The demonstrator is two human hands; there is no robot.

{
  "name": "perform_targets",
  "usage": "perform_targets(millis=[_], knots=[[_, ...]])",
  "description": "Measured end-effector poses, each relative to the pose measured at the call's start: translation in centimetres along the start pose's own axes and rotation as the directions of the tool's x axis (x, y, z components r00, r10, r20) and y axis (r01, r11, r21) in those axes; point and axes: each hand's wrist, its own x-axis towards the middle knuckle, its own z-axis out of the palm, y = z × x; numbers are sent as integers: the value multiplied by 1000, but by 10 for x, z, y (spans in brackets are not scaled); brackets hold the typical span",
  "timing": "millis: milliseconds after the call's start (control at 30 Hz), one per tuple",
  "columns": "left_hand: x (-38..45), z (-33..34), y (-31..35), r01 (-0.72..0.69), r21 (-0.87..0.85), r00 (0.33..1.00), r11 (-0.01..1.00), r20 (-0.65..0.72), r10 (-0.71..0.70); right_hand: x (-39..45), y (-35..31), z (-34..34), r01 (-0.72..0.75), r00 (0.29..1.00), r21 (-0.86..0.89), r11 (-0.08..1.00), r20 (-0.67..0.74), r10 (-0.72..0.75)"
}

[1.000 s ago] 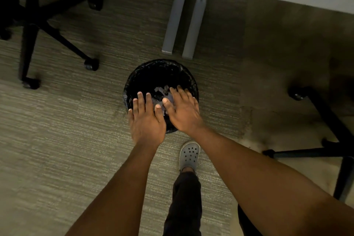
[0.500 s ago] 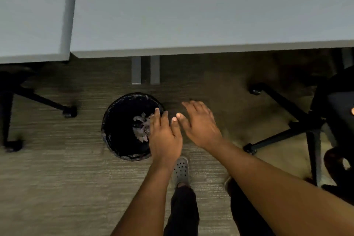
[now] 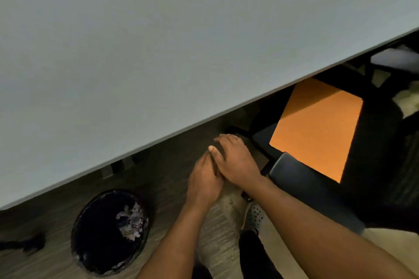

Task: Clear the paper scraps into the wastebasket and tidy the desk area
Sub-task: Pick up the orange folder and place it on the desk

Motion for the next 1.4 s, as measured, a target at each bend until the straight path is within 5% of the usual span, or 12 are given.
perform_targets(millis=[167, 300, 400, 533, 633, 733, 933, 1200, 1400], knots=[[34, 29, 73, -18, -78, 991, 997, 131, 28, -4, 54, -69, -95, 993, 48, 994, -71, 99], [67, 65, 110, 97, -66, 970, 993, 229, -80, -14, 110, -113, -261, 935, 202, 944, -191, 300], [93, 95, 123, 197, 8, 932, 980, 308, -190, -21, 162, -129, -445, 807, 394, 804, -213, 551], [122, 132, 126, 247, 96, 858, 964, 440, -264, -27, 229, -131, -683, 511, 570, 457, -74, 856], [137, 159, 125, 348, 109, 819, 931, 447, -359, -37, 267, -118, -760, 325, 598, 254, 12, 946], [148, 176, 122, 362, 210, 813, 908, 406, -418, -47, 287, -103, -784, 242, 605, 138, 92, 966], [166, 184, 122, 316, 314, 811, 895, 401, -427, -54, 300, -98, -776, 213, 626, 76, 147, 966], [162, 169, 156, 248, 338, 835, 908, 401, -377, -60, 275, -141, -609, 319, 775, 167, 47, 947], [136, 136, 194, 103, 335, 800, 937, 531, -278, -74, 228, -211, -393, 392, 915, 92, 76, 917]])
